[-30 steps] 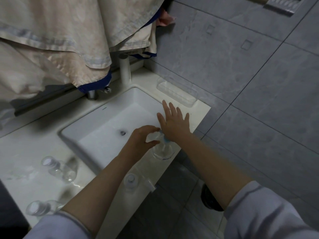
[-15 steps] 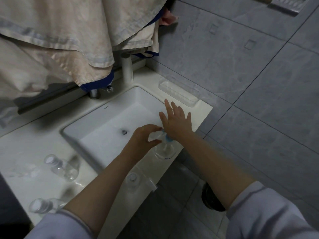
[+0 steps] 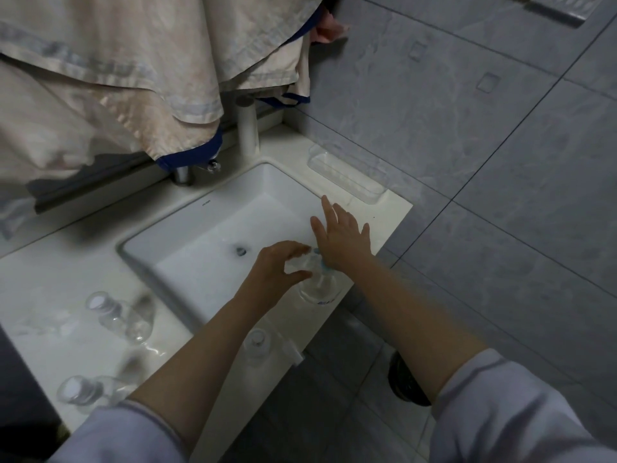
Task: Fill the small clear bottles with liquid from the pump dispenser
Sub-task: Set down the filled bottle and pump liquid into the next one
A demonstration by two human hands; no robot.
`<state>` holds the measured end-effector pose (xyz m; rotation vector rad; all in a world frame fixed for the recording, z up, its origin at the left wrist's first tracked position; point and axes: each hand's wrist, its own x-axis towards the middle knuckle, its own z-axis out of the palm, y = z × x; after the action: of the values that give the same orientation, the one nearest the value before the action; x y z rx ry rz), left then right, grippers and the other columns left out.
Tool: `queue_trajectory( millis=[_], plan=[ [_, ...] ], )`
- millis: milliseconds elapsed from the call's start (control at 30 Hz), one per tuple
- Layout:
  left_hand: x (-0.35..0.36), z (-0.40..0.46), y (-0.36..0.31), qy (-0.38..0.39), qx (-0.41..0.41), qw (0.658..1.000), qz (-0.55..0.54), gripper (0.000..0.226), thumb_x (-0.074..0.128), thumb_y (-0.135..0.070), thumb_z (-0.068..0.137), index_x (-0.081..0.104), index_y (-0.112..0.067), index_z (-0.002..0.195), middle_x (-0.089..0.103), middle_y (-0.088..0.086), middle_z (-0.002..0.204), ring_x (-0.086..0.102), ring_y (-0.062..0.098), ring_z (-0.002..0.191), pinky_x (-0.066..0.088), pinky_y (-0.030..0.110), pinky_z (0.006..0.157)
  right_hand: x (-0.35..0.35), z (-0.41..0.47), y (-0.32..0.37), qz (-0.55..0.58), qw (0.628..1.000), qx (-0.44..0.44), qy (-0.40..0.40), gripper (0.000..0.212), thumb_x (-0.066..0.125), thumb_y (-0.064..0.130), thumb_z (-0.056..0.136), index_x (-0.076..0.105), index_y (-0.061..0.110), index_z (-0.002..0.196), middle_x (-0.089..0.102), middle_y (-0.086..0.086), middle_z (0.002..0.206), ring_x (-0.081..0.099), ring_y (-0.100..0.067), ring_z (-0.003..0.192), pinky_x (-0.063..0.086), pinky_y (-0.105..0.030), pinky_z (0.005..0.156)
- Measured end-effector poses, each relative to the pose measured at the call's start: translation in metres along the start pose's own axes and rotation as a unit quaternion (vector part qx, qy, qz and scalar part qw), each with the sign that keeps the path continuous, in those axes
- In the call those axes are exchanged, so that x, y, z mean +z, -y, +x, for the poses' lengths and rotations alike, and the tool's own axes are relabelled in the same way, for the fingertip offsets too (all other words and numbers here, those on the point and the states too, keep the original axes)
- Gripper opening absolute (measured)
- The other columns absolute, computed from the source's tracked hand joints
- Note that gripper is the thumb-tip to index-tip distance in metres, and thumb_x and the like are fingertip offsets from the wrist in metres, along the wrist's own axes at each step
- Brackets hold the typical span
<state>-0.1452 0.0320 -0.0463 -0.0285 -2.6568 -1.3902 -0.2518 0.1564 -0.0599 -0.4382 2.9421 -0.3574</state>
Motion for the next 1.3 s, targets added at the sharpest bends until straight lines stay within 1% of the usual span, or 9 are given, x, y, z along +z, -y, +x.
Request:
queue_trajectory(
  millis=[100,233,333,567,933,1033,1133,1233,1300],
  plan=[
    [-0.003,-0.005,0.008,-0.020,0.002,1.000,0.003,0.042,0.075,-0.015,0.075,0.062,0.000,0.112,0.066,0.013,0.109,0.062,0.022,0.098,0.049,0.029,0.093,-0.006,0.003,0.000,0.016,1.000,-0.003,0.012,0.062,0.009,0.058,0.096,-0.009,0.034,0.150,0.005,-0.002,0.160,0.007,-0.026,0.146,-0.001,-0.055,0.114],
    [-0.006,-0.012,0.018,-0.051,-0.015,0.998,-0.037,0.040,0.078,-0.015,0.071,0.063,-0.008,0.107,0.066,0.001,0.101,0.060,0.007,0.087,0.047,0.007,0.081,-0.010,0.002,0.002,0.003,1.000,-0.012,0.004,0.062,0.012,0.057,0.097,-0.005,0.032,0.151,0.008,-0.003,0.160,0.011,-0.026,0.146,0.001,-0.056,0.114],
    [-0.006,-0.015,0.022,-0.041,-0.021,0.998,-0.042,0.042,0.079,-0.017,0.068,0.062,-0.013,0.107,0.063,-0.007,0.097,0.059,0.000,0.084,0.045,0.001,0.077,-0.012,0.001,0.005,0.010,1.000,-0.013,-0.002,0.062,0.014,0.056,0.097,-0.002,0.030,0.151,0.010,-0.004,0.160,0.013,-0.027,0.145,0.003,-0.056,0.114],
    [0.004,-0.023,0.029,0.007,-0.058,0.996,-0.062,0.047,0.081,-0.015,0.066,0.062,-0.009,0.108,0.065,0.004,0.102,0.063,0.016,0.092,0.053,0.026,0.088,-0.013,-0.002,0.006,0.021,1.000,-0.011,-0.014,0.062,0.016,0.056,0.098,0.003,0.029,0.152,0.014,-0.005,0.159,0.017,-0.027,0.145,0.005,-0.056,0.114],
    [0.012,-0.020,0.043,0.097,-0.099,0.990,-0.016,0.045,0.080,-0.017,0.069,0.061,-0.008,0.109,0.064,0.007,0.107,0.062,0.019,0.096,0.051,0.031,0.093,-0.016,-0.003,0.005,0.030,0.999,-0.013,-0.005,0.063,0.019,0.055,0.098,0.001,0.027,0.152,0.013,-0.005,0.159,0.016,-0.027,0.145,0.005,-0.056,0.114],
    [0.011,-0.020,0.043,0.087,-0.090,0.992,-0.021,0.039,0.078,-0.018,0.072,0.060,-0.008,0.105,0.065,0.006,0.104,0.062,0.017,0.093,0.051,0.030,0.091,-0.016,-0.003,0.006,0.032,0.999,-0.007,-0.005,0.062,0.017,0.055,0.098,0.001,0.028,0.152,0.013,-0.005,0.159,0.015,-0.027,0.145,0.005,-0.056,0.115],
    [0.007,-0.022,0.040,0.044,-0.082,0.995,-0.046,0.030,0.075,-0.018,0.075,0.052,-0.012,0.092,0.061,-0.001,0.090,0.059,0.013,0.081,0.050,0.027,0.082,-0.015,-0.004,0.006,0.034,0.999,-0.001,-0.006,0.062,0.016,0.056,0.098,0.001,0.029,0.152,0.013,-0.005,0.159,0.015,-0.027,0.145,0.005,-0.055,0.114],
    [0.003,-0.023,0.036,0.027,-0.062,0.997,-0.024,0.033,0.071,-0.020,0.079,0.044,-0.006,0.093,0.059,0.007,0.089,0.057,0.021,0.078,0.050,0.034,0.078,-0.014,-0.002,0.006,0.034,0.999,-0.001,-0.005,0.062,0.016,0.056,0.097,0.001,0.030,0.152,0.013,-0.005,0.159,0.016,-0.027,0.145,0.005,-0.056,0.114],
    [0.003,-0.021,0.032,0.028,-0.051,0.998,-0.011,0.034,0.069,-0.022,0.080,0.044,-0.006,0.096,0.060,0.008,0.092,0.057,0.022,0.078,0.049,0.033,0.075,-0.013,-0.001,0.005,0.027,1.000,-0.002,-0.003,0.063,0.017,0.056,0.097,0.001,0.029,0.152,0.013,-0.005,0.159,0.016,-0.028,0.145,0.005,-0.056,0.114]
  ],
)
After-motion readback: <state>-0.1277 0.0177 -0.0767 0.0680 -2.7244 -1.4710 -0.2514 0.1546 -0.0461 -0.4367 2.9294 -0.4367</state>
